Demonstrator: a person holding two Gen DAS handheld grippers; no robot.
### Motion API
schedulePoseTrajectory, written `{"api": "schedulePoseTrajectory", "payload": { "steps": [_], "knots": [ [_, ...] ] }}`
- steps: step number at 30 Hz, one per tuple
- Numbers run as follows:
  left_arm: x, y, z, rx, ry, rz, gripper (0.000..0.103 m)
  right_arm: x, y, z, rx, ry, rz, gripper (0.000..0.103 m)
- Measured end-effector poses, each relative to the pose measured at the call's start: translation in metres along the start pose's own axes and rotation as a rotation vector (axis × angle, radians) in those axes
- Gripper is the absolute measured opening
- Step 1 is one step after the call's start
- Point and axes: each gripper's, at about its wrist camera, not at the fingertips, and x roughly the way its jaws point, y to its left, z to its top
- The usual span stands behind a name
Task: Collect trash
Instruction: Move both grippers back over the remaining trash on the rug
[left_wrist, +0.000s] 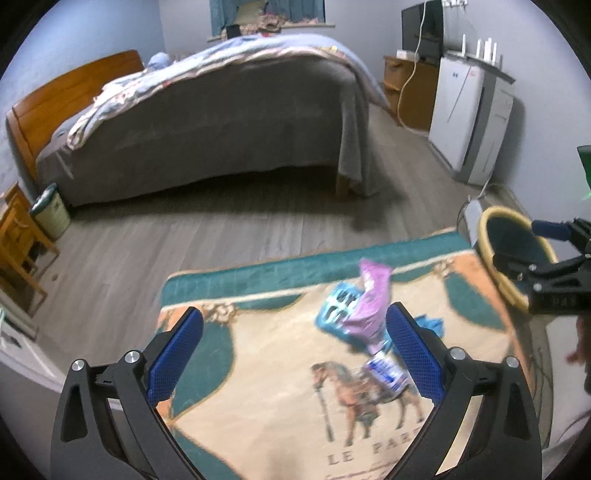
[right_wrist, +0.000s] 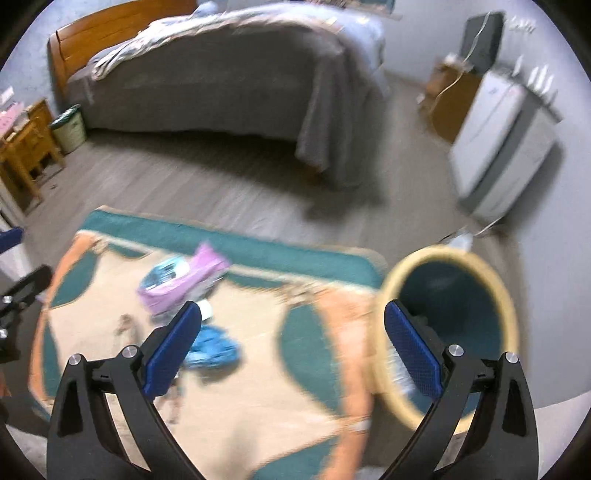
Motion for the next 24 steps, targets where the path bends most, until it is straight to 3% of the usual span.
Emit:
{"api": "schedulePoseTrajectory", "payload": {
  "steps": [3,8,13,17,19,21,24],
  "knots": [
    [0.010,0.012,-0.008,0.005,0.038,0.016,0.098,0.019,0.019,-0.005,-0.007,0.053,0.043,0.097],
    [0.018,0.026,-0.012,-0.005,0.057,0.009,0.098,0.046,0.053,-0.018,-0.117,0.101,0.000,0.097],
    [0.027,0.038,-0.011,-0.063,0.082,-0.013,0.098,0.071,0.066,-0.034,-0.125,0.186,0.082,0.092],
    [0.034,0.032,-0.012,-0.054,0.095,-0.026,0.098,0.083,0.075,-0.042,-0.165,0.225,0.092,0.069],
    [0.040,0.025,-0.014,-0.024,0.108,-0.021,0.098,0.085,0.075,-0.044,-0.167,0.233,0.121,0.049],
    [0.045,0.016,-0.016,0.017,0.114,-0.007,0.098,0.082,0.074,-0.044,-0.150,0.231,0.158,0.020],
    [0.054,0.003,-0.018,0.063,0.125,-0.007,0.098,0.074,0.066,-0.038,-0.114,0.211,0.193,0.010]
  ]
}}
